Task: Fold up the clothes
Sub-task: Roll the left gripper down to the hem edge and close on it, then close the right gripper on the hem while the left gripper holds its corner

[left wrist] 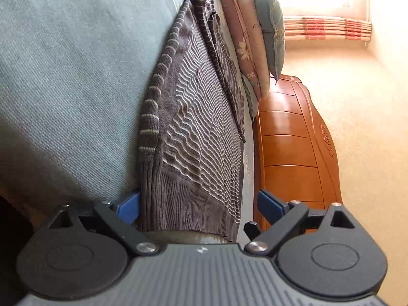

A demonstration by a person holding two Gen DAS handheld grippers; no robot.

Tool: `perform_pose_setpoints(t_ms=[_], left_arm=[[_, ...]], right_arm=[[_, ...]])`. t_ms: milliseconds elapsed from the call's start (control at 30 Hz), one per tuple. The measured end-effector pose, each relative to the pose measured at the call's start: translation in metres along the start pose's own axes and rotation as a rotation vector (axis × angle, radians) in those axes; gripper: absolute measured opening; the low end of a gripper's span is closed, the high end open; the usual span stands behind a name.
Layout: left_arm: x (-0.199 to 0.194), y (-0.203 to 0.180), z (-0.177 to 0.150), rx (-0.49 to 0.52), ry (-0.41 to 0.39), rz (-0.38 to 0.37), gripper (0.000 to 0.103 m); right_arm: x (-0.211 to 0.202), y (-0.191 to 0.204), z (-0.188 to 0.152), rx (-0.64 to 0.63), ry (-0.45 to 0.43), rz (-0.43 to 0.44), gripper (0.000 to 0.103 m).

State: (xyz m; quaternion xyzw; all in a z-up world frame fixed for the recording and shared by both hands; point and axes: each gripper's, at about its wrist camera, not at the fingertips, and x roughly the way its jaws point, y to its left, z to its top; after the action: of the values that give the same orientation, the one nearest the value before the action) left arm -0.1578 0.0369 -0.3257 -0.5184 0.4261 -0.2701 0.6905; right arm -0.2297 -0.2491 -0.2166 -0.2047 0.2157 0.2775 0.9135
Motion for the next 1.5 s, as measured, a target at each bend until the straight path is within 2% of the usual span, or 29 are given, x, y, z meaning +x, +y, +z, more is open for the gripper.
perform_pose_setpoints(t_ms=[33, 67, 133, 233, 333, 400, 567, 600, 633, 667, 700, 733, 800, 833, 900, 1067, 1200, 1367, 1433, 1467, 1500], left_arm=[[0.0, -0.003, 0.0, 0.017, -0.007, -0.007, 0.077], [0.0, -0.007, 0.0, 0.038, -0.015, -0.013, 0.073], [-0.001, -0.014, 0.002, 0.075, -0.029, -0.022, 0.055], [0.0, -0.02, 0.004, 0.106, -0.025, 0.01, 0.042], [0.001, -0.019, 0.005, 0.109, -0.013, 0.042, 0.038], [0.0, -0.016, 0.007, 0.09, -0.017, 0.034, 0.038], [-0.001, -0.013, 0.01, 0.073, -0.015, 0.021, 0.038], [-0.002, -0.013, 0.01, 0.075, -0.012, 0.022, 0.038], [-0.003, -0.013, 0.011, 0.079, -0.007, 0.022, 0.038], [-0.004, -0.014, 0.011, 0.089, -0.009, 0.03, 0.038], [-0.006, -0.017, 0.011, 0.11, -0.011, 0.045, 0.039], [-0.008, -0.022, 0.01, 0.146, -0.006, 0.067, 0.041], [-0.014, -0.04, 0.008, 0.288, 0.012, 0.14, 0.046], [-0.016, -0.053, 0.005, 0.393, 0.014, 0.185, 0.051], [-0.019, -0.081, -0.004, 0.62, 0.017, 0.28, 0.06], [-0.011, -0.129, -0.042, 1.241, 0.058, 0.508, 0.07], [0.012, -0.135, -0.083, 1.675, 0.145, 0.615, 0.075], [0.049, -0.112, -0.129, 2.129, 0.192, 0.737, 0.074], [0.061, -0.102, -0.14, 2.277, 0.204, 0.786, 0.052], [0.065, -0.098, -0.142, 2.319, 0.206, 0.807, 0.029], [0.067, -0.097, -0.143, 2.339, 0.2, 0.811, 0.016]], right_arm=[[0.002, 0.003, -0.001, -0.011, 0.008, 0.009, 0.067], [0.004, 0.005, -0.002, -0.024, 0.016, 0.019, 0.067], [0.009, 0.011, -0.002, -0.056, 0.024, 0.028, 0.067], [0.015, 0.025, -0.003, -0.118, 0.036, 0.057, 0.067], [0.023, 0.042, -0.003, -0.178, 0.041, 0.097, 0.067], [0.029, 0.054, -0.004, -0.221, 0.049, 0.121, 0.067], [0.049, 0.085, -0.005, -0.325, 0.069, 0.082, 0.064], [0.052, 0.089, -0.005, -0.329, 0.073, 0.07, 0.056], [0.055, 0.092, -0.004, -0.333, 0.078, 0.058, 0.04], [0.056, 0.094, -0.003, -0.327, 0.085, 0.051, 0.03], [0.056, 0.094, -0.002, -0.32, 0.092, 0.045, 0.013], [0.055, 0.095, -0.002, -0.319, 0.095, 0.04, 0.007], [0.052, 0.094, -0.003, -0.323, 0.093, 0.027, 0.004], [0.05, 0.093, -0.002, -0.321, 0.091, 0.025, 0.004], [0.048, 0.088, 0.003, -0.297, 0.085, 0.032, 0.004], [0.046, 0.077, 0.013, -0.242, 0.074, 0.044, 0.004], [0.046, 0.068, 0.019, -0.207, 0.078, 0.052, 0.004], [0.047, 0.068, 0.022, -0.197, 0.085, 0.062, 0.004], [0.047, 0.07, 0.021, -0.197, 0.085, 0.07, 0.004], [0.047, 0.071, 0.02, -0.198, 0.085, 0.07, 0.004], [0.046, 0.073, 0.019, -0.2, 0.086, 0.07, 0.004]])
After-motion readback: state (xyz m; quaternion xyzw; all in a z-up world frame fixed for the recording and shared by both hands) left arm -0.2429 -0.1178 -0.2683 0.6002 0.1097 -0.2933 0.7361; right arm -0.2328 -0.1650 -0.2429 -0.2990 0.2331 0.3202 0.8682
